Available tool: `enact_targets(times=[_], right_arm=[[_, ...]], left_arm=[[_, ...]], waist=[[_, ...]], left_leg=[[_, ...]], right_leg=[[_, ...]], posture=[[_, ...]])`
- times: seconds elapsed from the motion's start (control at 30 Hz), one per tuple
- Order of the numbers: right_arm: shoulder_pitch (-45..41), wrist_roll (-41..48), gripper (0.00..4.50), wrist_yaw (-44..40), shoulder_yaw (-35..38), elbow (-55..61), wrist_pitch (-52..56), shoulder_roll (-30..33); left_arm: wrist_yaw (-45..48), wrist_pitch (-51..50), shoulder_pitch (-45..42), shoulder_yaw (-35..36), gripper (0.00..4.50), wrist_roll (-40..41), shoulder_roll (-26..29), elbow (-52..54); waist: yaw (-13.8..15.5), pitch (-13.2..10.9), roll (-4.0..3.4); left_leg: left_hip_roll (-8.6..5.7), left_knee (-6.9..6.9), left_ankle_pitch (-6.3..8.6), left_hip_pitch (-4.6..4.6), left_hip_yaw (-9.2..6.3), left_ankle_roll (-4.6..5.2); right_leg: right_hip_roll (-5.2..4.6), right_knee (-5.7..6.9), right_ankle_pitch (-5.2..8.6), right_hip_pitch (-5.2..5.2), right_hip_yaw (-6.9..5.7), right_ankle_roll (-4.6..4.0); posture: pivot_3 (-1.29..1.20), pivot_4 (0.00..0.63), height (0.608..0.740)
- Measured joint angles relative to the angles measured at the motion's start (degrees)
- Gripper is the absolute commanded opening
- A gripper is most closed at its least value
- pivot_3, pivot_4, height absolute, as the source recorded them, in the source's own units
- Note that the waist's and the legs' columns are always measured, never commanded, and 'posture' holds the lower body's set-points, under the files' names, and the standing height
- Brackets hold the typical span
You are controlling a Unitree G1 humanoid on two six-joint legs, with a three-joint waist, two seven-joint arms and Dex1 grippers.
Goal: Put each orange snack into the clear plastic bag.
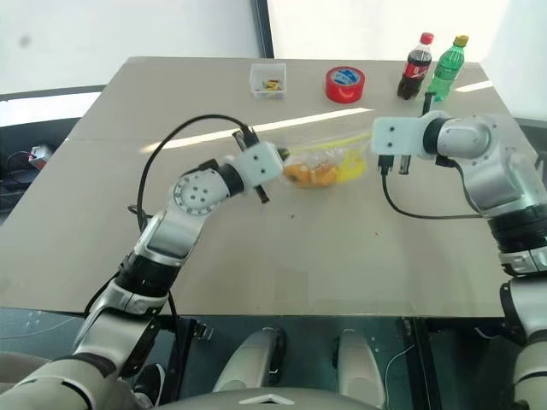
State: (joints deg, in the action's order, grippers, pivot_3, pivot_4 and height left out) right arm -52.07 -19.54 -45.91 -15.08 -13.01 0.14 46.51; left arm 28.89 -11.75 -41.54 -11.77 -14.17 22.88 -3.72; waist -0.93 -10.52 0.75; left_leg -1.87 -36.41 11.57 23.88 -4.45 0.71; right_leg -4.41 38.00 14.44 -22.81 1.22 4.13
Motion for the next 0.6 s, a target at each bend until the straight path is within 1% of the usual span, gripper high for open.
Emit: enact_targets(times=[0.07,0.1,0.17,0.23,0.3,0.33,0.37,0.43,0.5,0.53,0.6], right_arm=[[-2.29,0.01,0.05,3.21,1.54,-0.69,-1.77,-0.57],[-2.68,0.03,0.05,3.66,2.15,-0.69,-1.94,-0.57],[-2.74,2.34,0.05,2.49,4.54,0.12,-0.32,-0.55],[-1.13,4.31,0.05,0.53,5.18,2.2,2.02,-0.53],[2.86,6.81,0.05,-2.15,5.82,6.56,5.43,-0.52],[6.11,8.3,0.05,-3.92,5.98,9.04,8.04,-0.48],[7.49,8.9,0.05,-4.73,5.99,10.13,9.51,-0.42],[12.36,10.53,0.05,-6.85,6.03,14.29,13.53,0.5],[14.95,11.09,0.05,-7.63,6.07,16.7,16.3,1.31],[15.44,11.21,0.05,-7.75,6.09,17.23,17.06,1.77],[16.59,11.83,0.05,-8.25,6.91,19.65,18.74,2.67]], left_arm=[[-2.81,0.55,-5.21,3.9,0.0,1.13,0.17,-2.11],[-3.19,0.98,-6.13,4.86,0.0,1.35,0.28,-2.12],[-2.34,2.1,-7.69,7.22,0.0,4.04,0.61,-2.11],[-0.82,1.96,-6.98,7.05,0.0,5.04,0.78,-1.91],[1.28,1.18,-3.54,6.76,0.0,6.11,1.6,0.12],[2.89,0.5,0.47,6.43,0.0,6.83,2.08,1.67],[3.74,-0.12,2.45,6.04,0.0,7.13,2.32,2.33],[7.35,-1.87,11.13,3.51,0.0,8.05,3.89,6.53],[10.15,-3.44,17.75,1.24,0.0,9.26,4.56,9.97],[10.9,-3.93,19.05,0.47,0.0,9.66,4.69,10.85],[12.18,-5.66,21.71,0.51,0.0,11.21,5.48,15.98]], waist=[[0.02,-0.03,0.0],[0.06,-0.02,-0.01],[0.12,0.01,0.0],[0.15,0.01,0.0],[0.11,0.01,-0.01],[0.09,0.01,-0.01],[0.08,0.01,-0.01],[-0.05,0.01,-0.02],[-0.07,-0.01,-0.03],[0.02,-0.01,-0.03],[0.17,-0.01,-0.03]], left_leg=[[0.0,0.0,-0.03,0.05,0.01,-0.05],[0.0,0.0,-0.08,0.05,0.02,-0.14],[-0.04,0.06,-0.14,0.06,0.05,-0.25],[-0.07,0.08,-0.13,0.17,0.04,-0.25],[-0.06,0.13,-0.13,0.17,0.05,-0.23],[-0.03,0.14,-0.12,0.17,0.03,-0.22],[-0.04,0.15,-0.12,0.18,0.04,-0.21],[0.04,0.14,0.01,0.16,-0.01,-0.01],[0.07,0.09,0.02,0.22,0.01,0.03],[0.09,0.06,0.03,0.22,-0.01,0.03],[0.14,0.02,0.02,0.16,-0.06,0.04]], right_leg=[[0.0,-0.01,0.0,-0.04,-0.01,0.0],[-0.01,-0.03,0.0,-0.03,-0.01,0.0],[-0.08,-0.16,0.01,0.01,0.01,0.01],[-0.11,-0.26,0.01,-0.02,-0.02,0.01],[-0.11,-0.28,0.01,-0.03,-0.01,0.01],[-0.12,-0.25,0.01,-0.06,0.03,0.01],[-0.11,-0.25,0.01,-0.09,0.05,0.01],[-0.11,-0.15,0.01,-0.18,0.19,0.0],[-0.1,-0.03,0.01,-0.3,0.24,0.0],[-0.1,0.02,0.0,-0.3,0.22,0.0],[-0.05,0.03,0.0,-0.22,0.16,0.0]], posture=[[0.0,0.15,0.74],[0.0,0.15,0.74],[0.0,0.15,0.74],[0.0,0.15,0.74],[0.0,0.15,0.74],[0.0,0.15,0.74],[0.0,0.15,0.74],[0.0,0.15,0.74],[0.0,0.15,0.74],[0.0,0.15,0.74],[0.0,0.15,0.74]])
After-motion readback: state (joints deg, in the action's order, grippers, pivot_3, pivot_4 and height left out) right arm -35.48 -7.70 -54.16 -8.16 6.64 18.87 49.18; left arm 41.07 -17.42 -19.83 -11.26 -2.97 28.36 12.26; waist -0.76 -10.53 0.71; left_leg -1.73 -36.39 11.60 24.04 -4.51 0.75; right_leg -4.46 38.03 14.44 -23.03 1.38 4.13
